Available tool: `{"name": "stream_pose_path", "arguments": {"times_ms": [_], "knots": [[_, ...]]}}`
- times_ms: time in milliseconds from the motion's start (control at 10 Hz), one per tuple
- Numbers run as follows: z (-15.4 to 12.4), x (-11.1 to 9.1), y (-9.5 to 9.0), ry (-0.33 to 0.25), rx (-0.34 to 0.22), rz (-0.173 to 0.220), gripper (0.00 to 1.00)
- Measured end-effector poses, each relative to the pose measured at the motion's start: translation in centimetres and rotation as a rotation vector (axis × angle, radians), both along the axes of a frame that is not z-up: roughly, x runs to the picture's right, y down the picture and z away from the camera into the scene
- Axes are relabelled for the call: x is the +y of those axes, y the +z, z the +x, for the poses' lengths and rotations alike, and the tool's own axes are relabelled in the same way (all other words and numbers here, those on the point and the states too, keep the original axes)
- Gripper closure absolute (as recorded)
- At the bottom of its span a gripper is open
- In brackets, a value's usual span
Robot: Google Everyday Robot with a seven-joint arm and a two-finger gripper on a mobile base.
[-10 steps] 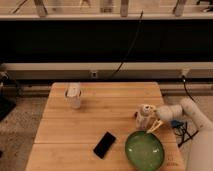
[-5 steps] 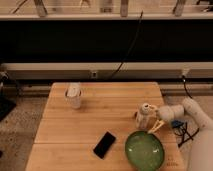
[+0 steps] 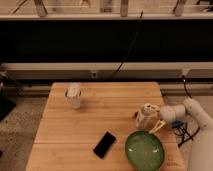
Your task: Stand the bottle upright
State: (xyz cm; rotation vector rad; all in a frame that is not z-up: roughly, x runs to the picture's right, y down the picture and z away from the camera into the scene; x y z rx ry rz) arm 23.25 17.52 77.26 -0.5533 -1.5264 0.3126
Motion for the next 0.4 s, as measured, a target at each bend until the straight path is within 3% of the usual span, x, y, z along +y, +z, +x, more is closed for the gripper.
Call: {"name": "stream_pose_path", "arguments": {"times_ms": [400], "knots": [[0.27, -0.1, -0.15, 0.005, 0.003, 0.022, 0.2]]}}
